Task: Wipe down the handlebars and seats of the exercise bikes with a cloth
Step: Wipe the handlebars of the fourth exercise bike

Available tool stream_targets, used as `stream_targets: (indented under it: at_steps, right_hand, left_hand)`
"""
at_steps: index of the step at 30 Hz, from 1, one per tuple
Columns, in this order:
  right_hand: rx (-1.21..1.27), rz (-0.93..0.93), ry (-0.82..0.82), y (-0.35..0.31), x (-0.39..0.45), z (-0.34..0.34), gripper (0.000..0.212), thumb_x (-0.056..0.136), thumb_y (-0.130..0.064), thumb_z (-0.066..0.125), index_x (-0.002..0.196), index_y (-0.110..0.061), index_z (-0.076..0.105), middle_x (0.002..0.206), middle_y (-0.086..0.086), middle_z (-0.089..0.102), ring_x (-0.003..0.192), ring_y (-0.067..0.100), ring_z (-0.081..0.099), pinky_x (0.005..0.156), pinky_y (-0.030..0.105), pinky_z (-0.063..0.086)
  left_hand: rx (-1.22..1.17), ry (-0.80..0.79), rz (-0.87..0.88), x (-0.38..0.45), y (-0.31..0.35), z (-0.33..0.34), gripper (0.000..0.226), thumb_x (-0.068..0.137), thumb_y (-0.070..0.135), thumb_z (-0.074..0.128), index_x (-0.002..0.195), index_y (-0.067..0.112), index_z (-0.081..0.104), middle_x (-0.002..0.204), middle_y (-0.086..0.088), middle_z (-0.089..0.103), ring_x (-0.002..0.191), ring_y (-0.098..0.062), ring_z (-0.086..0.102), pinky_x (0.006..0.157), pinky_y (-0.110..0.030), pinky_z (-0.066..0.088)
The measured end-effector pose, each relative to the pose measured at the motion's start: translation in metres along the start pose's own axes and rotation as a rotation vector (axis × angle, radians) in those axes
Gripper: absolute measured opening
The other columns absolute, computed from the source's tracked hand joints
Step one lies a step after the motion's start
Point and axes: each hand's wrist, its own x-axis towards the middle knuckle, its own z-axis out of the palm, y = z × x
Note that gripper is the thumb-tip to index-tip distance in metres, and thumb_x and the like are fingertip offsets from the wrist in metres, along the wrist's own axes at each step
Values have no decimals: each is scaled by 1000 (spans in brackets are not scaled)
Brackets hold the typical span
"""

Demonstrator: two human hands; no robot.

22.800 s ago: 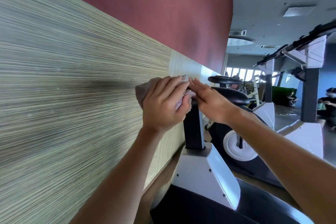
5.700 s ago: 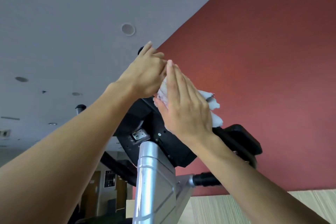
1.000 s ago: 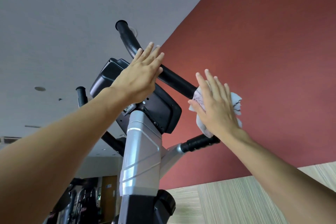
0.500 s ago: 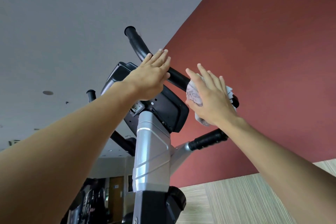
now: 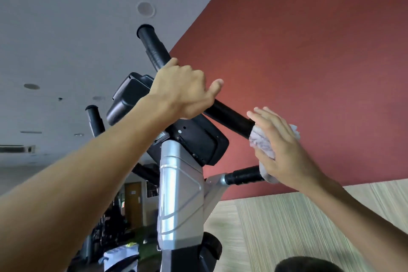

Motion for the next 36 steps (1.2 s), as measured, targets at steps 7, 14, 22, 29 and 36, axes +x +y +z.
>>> stream_targets:
  at_steps: [7,14,22,29,36]
  right_hand:
    - [447,325,-136,-25,46,-49,70,95,-11,68,152,-36,37,147,-17,50,136,7,50,113,26,42]
    - [681,450,-433,-33,164,-77,73,90,-21,71,154,-38,39,143,-16,54,131,0,53,103,9,41]
    - [830,565,-680,-15,214,-59,72,95,-7,66,152,-40,38,120,-11,65,107,9,68,96,21,53]
    - [977,309,-755,5,211,-12,82,84,9,70,146,-36,41,119,-12,64,95,17,70,83,33,58]
    - [1293,149,-967,-2,192,25,68,93,-60,54,152,-34,33,141,-23,53,134,-5,47,107,10,35]
  left_hand:
    - [-177,-21,-113,-4,15,-5,40,92,35,43,59,13,44,59,-13,61,65,-28,42,104,-42,35]
    - [-253,-430,-113,14,8,-43,41,83,35,40,77,5,67,75,-12,67,83,-30,61,111,-45,37]
    - [-171,-735,-56,33,7,-66,46,84,41,50,96,1,69,88,-16,66,92,-34,60,113,-50,31]
    - [-307,-691,-65,40,-8,-64,28,83,20,46,92,7,68,87,-9,64,88,-33,60,109,-44,39]
    - [-20,-605,-69,53,-65,-59,49,100,23,44,141,-2,56,158,-20,40,152,-37,28,127,-46,11]
